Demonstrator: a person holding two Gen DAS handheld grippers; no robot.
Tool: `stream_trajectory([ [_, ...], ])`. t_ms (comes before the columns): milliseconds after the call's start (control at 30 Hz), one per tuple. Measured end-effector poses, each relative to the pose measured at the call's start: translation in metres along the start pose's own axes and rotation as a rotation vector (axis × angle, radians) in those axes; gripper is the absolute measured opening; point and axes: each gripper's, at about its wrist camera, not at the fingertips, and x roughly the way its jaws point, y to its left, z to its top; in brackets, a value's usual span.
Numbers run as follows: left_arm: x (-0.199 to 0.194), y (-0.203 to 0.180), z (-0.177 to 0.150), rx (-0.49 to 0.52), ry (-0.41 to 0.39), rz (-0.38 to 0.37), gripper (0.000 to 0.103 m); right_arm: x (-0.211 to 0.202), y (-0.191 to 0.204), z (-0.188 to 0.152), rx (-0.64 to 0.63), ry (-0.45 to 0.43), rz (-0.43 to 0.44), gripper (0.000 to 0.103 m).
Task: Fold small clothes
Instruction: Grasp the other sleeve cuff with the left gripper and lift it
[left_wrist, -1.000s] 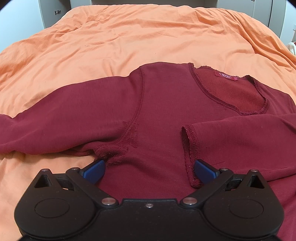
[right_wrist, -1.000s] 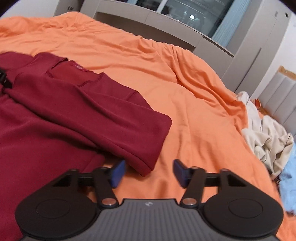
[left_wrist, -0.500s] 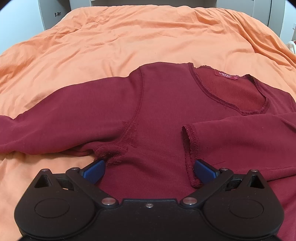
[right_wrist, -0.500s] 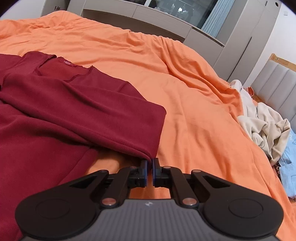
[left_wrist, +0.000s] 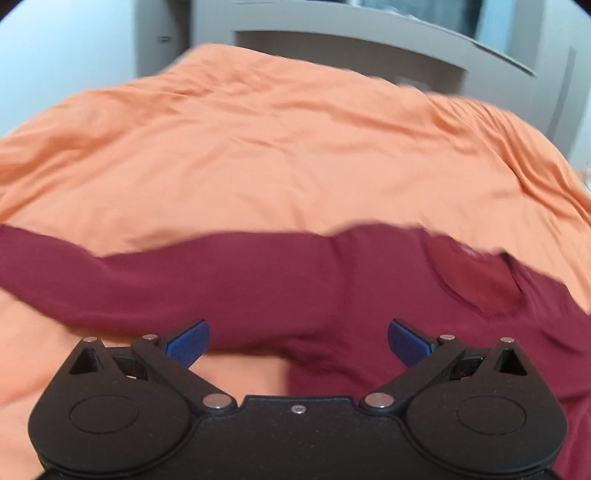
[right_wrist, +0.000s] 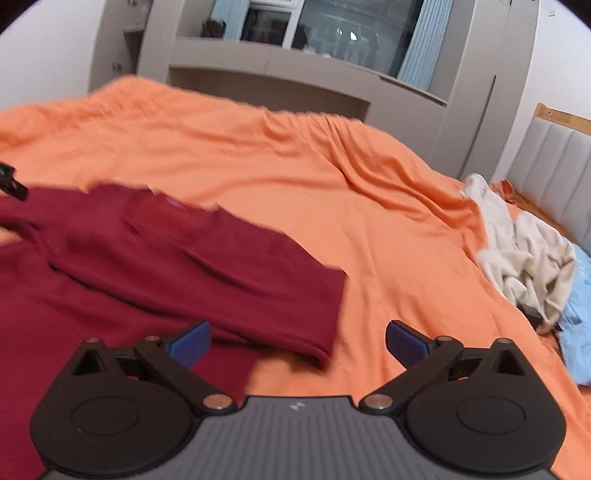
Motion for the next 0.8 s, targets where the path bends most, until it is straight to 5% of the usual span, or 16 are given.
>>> stream_trajectory([
  [233, -0.016, 0.099, 0.022, -0.215, -0.013, 0.093, 0.102, -0.04, 0.055, 0.032, 0.142, -0.06, 0.275, 0.103],
  [367, -0.023, 0.158, 0.025, -0.312, -0.027, 0.224, 0.102, -0.043, 0.101, 0.03, 0.165, -0.061, 0.405, 0.103],
  [500, -0.027, 0.209, 0.024, -0.397, -0.031, 0.296, 0.102, -0.039, 0.154, 0.02, 0.095, -0.057, 0.41, 0.103],
  [800, -0.014, 0.273, 0.016, -0.636, -0.008, 0.211, 0.102, -0.028, 0.226, -0.007, -0.044, -0.009, 0.349, 0.103],
])
